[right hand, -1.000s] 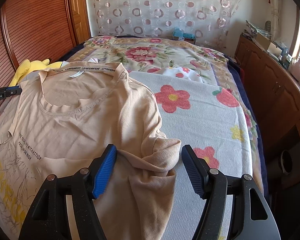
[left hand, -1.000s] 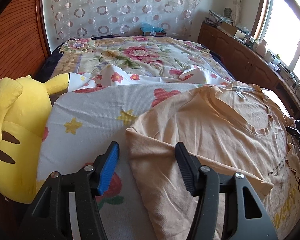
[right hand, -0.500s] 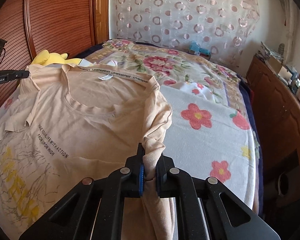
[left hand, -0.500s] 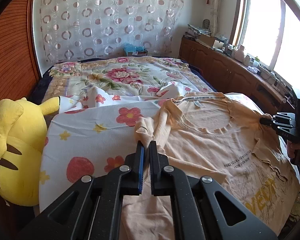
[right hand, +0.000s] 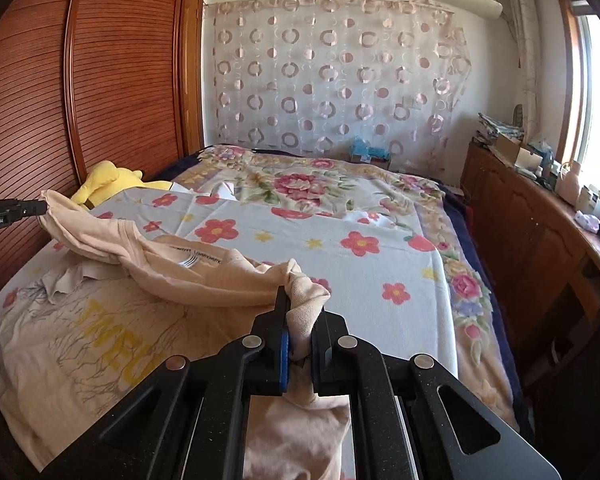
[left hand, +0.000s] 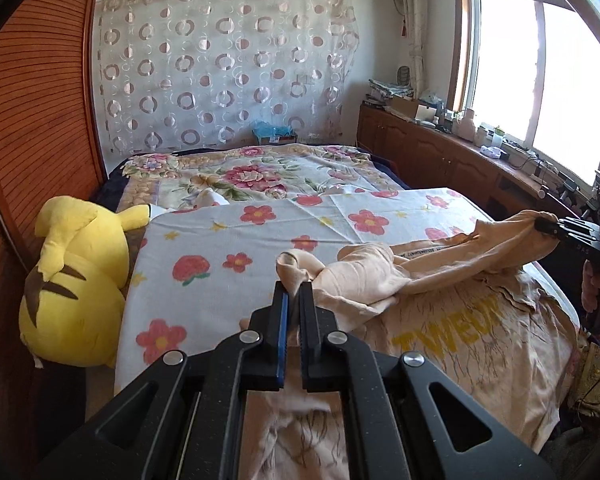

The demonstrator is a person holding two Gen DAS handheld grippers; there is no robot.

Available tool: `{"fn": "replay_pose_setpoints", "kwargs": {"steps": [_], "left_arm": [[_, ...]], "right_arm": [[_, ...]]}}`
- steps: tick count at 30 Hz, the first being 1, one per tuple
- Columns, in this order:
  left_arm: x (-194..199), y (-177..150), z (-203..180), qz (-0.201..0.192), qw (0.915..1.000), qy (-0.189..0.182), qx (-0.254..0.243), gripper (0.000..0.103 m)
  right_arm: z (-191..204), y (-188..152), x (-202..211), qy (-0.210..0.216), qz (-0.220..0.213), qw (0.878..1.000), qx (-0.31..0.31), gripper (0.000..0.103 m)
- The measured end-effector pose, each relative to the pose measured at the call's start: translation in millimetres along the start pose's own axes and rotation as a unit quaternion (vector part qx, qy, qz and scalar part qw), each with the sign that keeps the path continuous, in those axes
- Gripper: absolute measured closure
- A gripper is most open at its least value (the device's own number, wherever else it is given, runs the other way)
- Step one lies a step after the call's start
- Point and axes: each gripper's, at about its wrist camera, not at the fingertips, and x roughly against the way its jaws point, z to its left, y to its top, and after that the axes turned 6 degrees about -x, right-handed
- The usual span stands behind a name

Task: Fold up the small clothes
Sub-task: 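Lift the hem with the right tool while the left tool grasps the hem too, folding toward the collar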

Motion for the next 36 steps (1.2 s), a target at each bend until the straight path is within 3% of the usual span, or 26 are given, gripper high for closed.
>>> {"fn": "replay_pose_setpoints", "kwargs": {"steps": [7, 13, 18, 24, 26, 28, 32, 33, 36], "left_arm": [[49.0, -46.9, 5.5, -0.005, 0.9993, -0.005, 0.037, 0.098], [72.0, -66.0, -4.1, 0.003, 0.9995, -0.005, 0.031, 0.098], [68.1, -85.7, -6.8, 0.03, 0.9992, 0.004, 0.028, 0.097], [55.1, -100.3, -4.4, 0.04, 0.9985, 0.023, 0.031, 0.097], [57.7, -99.0, -7.1, 0.032, 0.9989, 0.024, 0.023, 0.09], [62.7, -96.7, -7.4, 0.02, 0.9992, 0.028, 0.019, 0.072], [64.8, -88.3, 0.3, 0.002, 0.9996, 0.014, 0.026, 0.046], [62.8, -85.3, 1.3, 0.003, 0.9995, 0.019, 0.024, 0.033], [55.8, -76.0, 2.0, 0.002, 0.9995, 0.028, 0.015, 0.031]], "right_arm": [[-4.3, -48.1, 43.6, 0.004, 0.014, 1.0, -0.021, 0.096], [-11.7, -67.4, 64.9, -0.008, 0.048, 0.998, -0.03, 0.096], [-0.6, -64.2, 71.6, 0.001, 0.071, 0.997, -0.022, 0.095], [-11.0, -62.4, 44.6, -0.005, 0.108, 0.994, -0.035, 0.095], [-13.7, -59.9, 37.8, -0.008, 0.111, 0.993, -0.035, 0.095], [-12.5, -58.2, 33.8, -0.006, 0.117, 0.993, -0.029, 0.095], [-9.7, -53.1, 33.3, -0.006, 0.119, 0.993, -0.021, 0.095], [-9.3, -53.4, 35.7, -0.006, 0.118, 0.993, -0.021, 0.095], [-7.1, -51.4, 37.5, -0.013, 0.116, 0.993, -0.014, 0.094]]}}
